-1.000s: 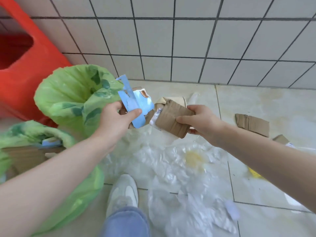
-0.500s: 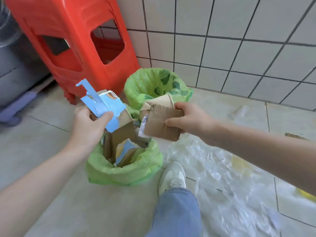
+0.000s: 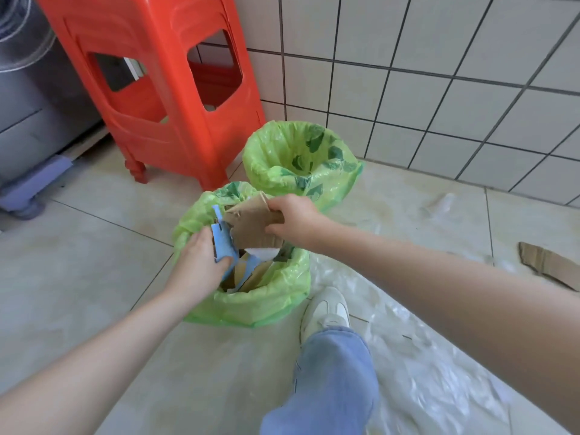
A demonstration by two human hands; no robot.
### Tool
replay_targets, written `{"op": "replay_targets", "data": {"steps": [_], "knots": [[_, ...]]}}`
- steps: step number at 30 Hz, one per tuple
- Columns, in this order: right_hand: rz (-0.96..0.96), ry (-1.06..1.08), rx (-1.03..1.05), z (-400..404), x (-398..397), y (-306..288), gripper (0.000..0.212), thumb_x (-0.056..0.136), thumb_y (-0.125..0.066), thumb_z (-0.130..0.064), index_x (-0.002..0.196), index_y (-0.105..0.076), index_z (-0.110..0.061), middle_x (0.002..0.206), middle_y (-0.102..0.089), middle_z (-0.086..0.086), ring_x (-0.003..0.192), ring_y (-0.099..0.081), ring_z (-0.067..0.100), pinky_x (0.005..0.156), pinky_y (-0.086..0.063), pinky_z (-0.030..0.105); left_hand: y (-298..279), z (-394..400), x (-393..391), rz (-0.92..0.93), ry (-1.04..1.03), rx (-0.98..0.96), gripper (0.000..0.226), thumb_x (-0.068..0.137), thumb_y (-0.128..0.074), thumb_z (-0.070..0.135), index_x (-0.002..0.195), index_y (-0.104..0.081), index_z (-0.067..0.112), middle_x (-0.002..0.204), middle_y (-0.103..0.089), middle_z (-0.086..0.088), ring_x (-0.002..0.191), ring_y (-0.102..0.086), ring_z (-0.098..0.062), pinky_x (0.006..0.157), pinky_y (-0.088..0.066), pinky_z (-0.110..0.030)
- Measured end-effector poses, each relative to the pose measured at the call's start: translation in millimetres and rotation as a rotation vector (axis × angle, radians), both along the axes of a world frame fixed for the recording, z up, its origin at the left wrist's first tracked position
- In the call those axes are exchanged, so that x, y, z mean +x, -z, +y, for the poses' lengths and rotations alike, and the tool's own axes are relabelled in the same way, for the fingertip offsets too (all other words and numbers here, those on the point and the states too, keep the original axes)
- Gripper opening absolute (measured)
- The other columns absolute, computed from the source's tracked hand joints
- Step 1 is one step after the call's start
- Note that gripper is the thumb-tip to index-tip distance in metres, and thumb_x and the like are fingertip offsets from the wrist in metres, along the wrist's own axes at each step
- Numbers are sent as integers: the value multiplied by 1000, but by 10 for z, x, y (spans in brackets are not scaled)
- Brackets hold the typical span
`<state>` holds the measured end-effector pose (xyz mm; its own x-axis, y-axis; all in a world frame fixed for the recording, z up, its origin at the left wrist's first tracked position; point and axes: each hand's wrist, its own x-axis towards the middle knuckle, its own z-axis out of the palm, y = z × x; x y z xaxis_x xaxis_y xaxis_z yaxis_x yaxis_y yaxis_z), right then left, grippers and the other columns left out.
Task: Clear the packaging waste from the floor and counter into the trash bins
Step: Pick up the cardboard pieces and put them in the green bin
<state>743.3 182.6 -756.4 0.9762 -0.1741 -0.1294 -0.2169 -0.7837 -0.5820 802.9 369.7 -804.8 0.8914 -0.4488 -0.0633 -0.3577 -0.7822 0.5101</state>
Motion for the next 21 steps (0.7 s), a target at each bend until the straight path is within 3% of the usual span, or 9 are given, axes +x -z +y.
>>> {"op": "replay_targets", "data": {"steps": [3, 6, 10, 14, 18, 21], "knots": [[212, -139, -220, 33, -51, 160, 21, 89, -58, -14, 107, -58, -4, 100, -63, 13, 84, -59, 30, 67, -51, 35, 15, 3, -26, 30, -7, 57, 35, 79, -73, 24, 97, -46, 13, 98, -58, -5, 90, -53, -26, 68, -41, -36], [225, -175, -329, 68, -142, 206, 30, 89, -59, -28, 110, -52, -8, 100, -59, 14, 81, -46, 26, 66, -42, 32, 8, -39, -94, 42, 48, 149, 39, 80, -73, 29, 98, -41, 16, 93, -57, -3, 86, -54, -25, 62, -40, -35], [136, -146, -326, -2, -287, 95, 35, 89, -58, -35, 110, -55, -7, 105, -61, 11, 97, -52, 30, 72, -40, 32, -64, -75, -75, 49, 31, 141, 41, 77, -73, 38, 102, -50, 14, 102, -59, -7, 98, -53, -30, 73, -43, -38], [115, -34, -205, -264, -749, -79, 37, 93, -54, -31, 122, -56, -9, 119, -62, 8, 110, -56, 27, 92, -48, 39, -294, -133, -142, -103, 67, 72, 52, 84, -67, 27, 129, -48, 11, 132, -50, -9, 125, -39, -31, 102, -34, -41], [281, 19, -180, -642, -1503, -152, 33, 94, -50, -25, 124, -54, -12, 117, -65, 1, 111, -56, 22, 89, -45, 28, -585, -375, -365, -207, 192, -28, 38, 86, -62, 21, 122, -54, 12, 125, -53, -4, 121, -41, -25, 100, -33, -35], [347, 131, -177, -920, -1965, -236, 31, 93, -48, -25, 122, -56, -16, 114, -65, -3, 111, -56, 19, 83, -42, 24, -666, -676, -618, -164, 318, -45, 30, 87, -58, 20, 117, -56, 17, 117, -55, 3, 117, -43, -19, 96, -34, -30]]}}
